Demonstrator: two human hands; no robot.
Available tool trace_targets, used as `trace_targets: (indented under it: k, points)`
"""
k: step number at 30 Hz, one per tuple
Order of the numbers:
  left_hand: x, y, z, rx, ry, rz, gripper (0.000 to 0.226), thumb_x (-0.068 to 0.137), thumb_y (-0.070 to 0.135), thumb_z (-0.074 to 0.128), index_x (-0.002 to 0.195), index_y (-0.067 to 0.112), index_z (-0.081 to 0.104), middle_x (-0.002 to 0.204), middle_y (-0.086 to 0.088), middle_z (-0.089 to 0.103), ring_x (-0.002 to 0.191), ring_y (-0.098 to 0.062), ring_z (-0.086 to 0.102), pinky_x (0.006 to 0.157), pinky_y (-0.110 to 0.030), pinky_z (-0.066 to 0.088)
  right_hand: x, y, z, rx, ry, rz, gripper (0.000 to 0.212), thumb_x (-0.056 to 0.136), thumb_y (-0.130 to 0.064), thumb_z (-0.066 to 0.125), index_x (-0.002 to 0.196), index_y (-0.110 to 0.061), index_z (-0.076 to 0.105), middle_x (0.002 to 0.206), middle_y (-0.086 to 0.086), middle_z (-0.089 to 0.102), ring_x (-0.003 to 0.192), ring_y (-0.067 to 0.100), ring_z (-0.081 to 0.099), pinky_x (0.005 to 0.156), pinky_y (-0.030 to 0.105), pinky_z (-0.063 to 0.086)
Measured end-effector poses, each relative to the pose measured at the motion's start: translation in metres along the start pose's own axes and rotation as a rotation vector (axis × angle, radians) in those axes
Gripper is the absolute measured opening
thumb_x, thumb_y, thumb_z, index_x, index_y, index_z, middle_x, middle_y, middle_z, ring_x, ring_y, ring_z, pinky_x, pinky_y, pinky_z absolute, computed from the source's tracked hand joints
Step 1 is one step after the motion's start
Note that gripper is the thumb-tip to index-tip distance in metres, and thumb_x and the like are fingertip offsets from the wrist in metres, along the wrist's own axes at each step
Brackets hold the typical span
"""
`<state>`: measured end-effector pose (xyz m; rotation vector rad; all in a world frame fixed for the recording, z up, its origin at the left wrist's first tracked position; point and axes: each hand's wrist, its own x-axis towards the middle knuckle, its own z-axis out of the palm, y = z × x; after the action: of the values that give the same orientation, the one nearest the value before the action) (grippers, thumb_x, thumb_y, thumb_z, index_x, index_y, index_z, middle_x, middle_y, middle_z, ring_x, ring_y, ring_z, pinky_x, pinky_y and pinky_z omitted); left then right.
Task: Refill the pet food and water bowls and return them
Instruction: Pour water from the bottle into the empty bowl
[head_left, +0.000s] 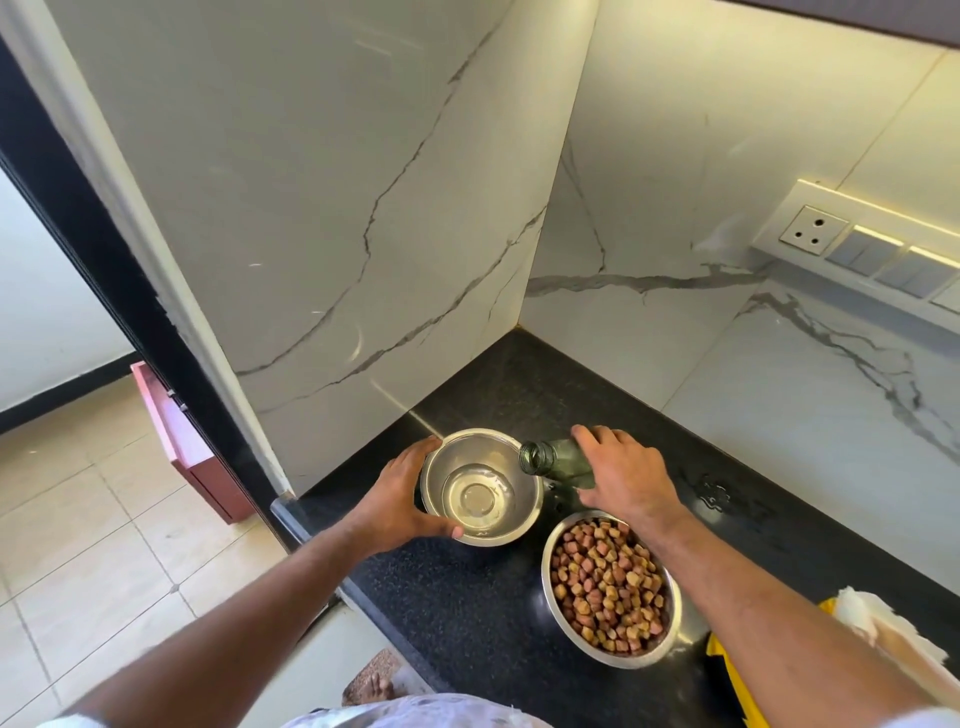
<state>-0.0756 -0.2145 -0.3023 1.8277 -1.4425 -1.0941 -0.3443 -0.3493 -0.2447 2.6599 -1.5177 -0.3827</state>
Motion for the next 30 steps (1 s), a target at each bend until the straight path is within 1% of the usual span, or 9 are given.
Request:
trace_targets:
  k: [2,9,15,20,25,30]
  points:
    - [0.0021,-0.0014,0.0001,0.003,-0.005,0.003,0.128,0.053,0.064,0.091,0.155,0.034,0.019,0.162,0.007,0.028,0.150,-0.018,0.022,0.124,-0.047,0.025,0.0005,0.0003,0.0012,-0.032,-0.005,-0.001,0.093,0.083,-0.050,0.080,0.155,-0.029,0.024,0.149,0.006,0.050,0.136,0.028,0.051,0.098,0.047,0.057]
    - [0.0066,-0.0036,-0.0001,0.008,-0.002,0.011,0.128,0.053,0.061,0.093,0.155,0.037,0.019,0.162,0.008,0.027,0.151,-0.018,0.022,0.124,-0.052,0.025,0.0033,0.0022,0.0036,-0.078,-0.031,0.011,0.092,0.083,-0.046,0.081,0.154,-0.030,0.025,0.147,0.008,0.051,0.136,0.029,0.051,0.095,0.048,0.058]
    - [0.0069,-0.0047,-0.0018,0.002,0.000,0.027,0.126,0.056,0.055,0.094,0.155,0.037,0.019,0.163,0.008,0.027,0.151,-0.018,0.021,0.124,-0.051,0.025,0.0047,0.0036,0.0036,-0.096,-0.048,0.014,0.093,0.083,-0.045,0.081,0.155,-0.029,0.025,0.149,0.009,0.050,0.138,0.030,0.049,0.098,0.047,0.057]
    - [0.0076,-0.0048,-0.0018,-0.009,-0.004,0.027,0.123,0.057,0.054,0.094,0.154,0.037,0.020,0.162,0.008,0.028,0.150,-0.016,0.022,0.124,-0.048,0.025,0.0045,0.0038,0.0033,-0.109,-0.045,0.011,0.092,0.082,-0.044,0.082,0.154,-0.029,0.027,0.145,0.009,0.052,0.136,0.030,0.051,0.097,0.046,0.058]
    - [0.0084,-0.0077,-0.0008,-0.007,0.002,0.024,0.124,0.055,0.055,0.095,0.152,0.039,0.021,0.159,0.010,0.031,0.149,-0.015,0.026,0.123,-0.048,0.028,0.0041,0.0029,0.0029,-0.121,-0.042,0.006,0.093,0.082,-0.044,0.082,0.154,-0.028,0.027,0.146,0.009,0.052,0.136,0.029,0.052,0.097,0.045,0.058]
    - [0.0086,-0.0072,-0.0012,-0.011,0.001,0.030,0.124,0.055,0.055,0.095,0.153,0.038,0.021,0.161,0.009,0.029,0.150,-0.015,0.024,0.124,-0.050,0.027,0.0039,0.0026,0.0012,-0.126,-0.044,0.006,0.093,0.082,-0.044,0.082,0.154,-0.028,0.026,0.146,0.009,0.052,0.136,0.029,0.052,0.096,0.046,0.059]
